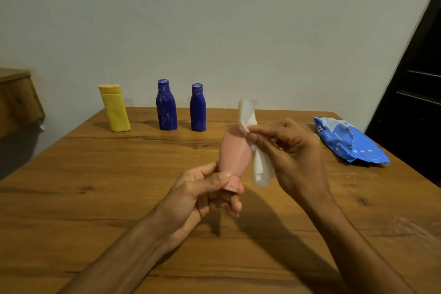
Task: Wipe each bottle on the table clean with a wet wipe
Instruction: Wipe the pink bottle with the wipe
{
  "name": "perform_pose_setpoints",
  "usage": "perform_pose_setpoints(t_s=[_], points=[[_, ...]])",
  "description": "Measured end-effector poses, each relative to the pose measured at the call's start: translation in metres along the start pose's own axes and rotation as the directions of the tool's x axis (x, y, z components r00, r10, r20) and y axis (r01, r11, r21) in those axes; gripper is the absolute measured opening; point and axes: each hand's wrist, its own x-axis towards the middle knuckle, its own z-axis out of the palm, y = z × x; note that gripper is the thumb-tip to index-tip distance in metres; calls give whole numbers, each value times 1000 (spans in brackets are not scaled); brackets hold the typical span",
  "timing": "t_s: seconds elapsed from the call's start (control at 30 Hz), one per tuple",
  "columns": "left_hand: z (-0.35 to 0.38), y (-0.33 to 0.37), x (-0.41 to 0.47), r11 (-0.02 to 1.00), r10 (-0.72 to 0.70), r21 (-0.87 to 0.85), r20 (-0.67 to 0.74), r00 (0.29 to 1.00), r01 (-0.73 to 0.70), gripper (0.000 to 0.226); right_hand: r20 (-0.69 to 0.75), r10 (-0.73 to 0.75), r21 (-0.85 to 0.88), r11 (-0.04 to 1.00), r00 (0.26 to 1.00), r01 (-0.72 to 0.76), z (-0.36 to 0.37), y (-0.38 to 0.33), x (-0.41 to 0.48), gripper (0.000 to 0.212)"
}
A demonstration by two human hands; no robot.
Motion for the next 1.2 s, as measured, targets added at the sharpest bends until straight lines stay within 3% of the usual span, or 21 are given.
perform_pose_setpoints(t_s=[0.17,0.33,0.37,0.5,0.67,0.83,0.93,1.07,1.2], points=[[3,-2,-1,995,-33,91,-3,999,33,55,-69,31,28,999,997,-29,-5,-4,3,20],[3,1,0,996,19,83,-79,997,-13,43,217,-34,-112,992,975,60,3,-12,-8,20],[3,2,-1,996,24,90,-87,996,-16,42,220,-51,-139,987,974,83,4,-11,-8,20],[5,1,0,994,39,103,-89,995,-29,42,23,-56,-162,985,998,59,3,-7,-4,20],[2,2,-2,1000,19,26,-104,994,-17,41,264,-104,-116,984,959,139,4,-11,-8,20],[4,0,-4,995,-19,102,-39,999,23,50,-29,-52,-174,984,998,46,-1,-2,0,19],[6,-1,-4,980,1,198,-55,998,10,46,-48,-48,-183,982,998,38,0,-3,-1,19],[9,-5,-4,930,74,366,-91,993,-36,45,107,-80,-217,971,991,102,7,-12,-8,21],[7,-8,-2,911,139,409,-190,972,-50,25,383,-160,-309,906,910,289,15,-21,-18,25]])
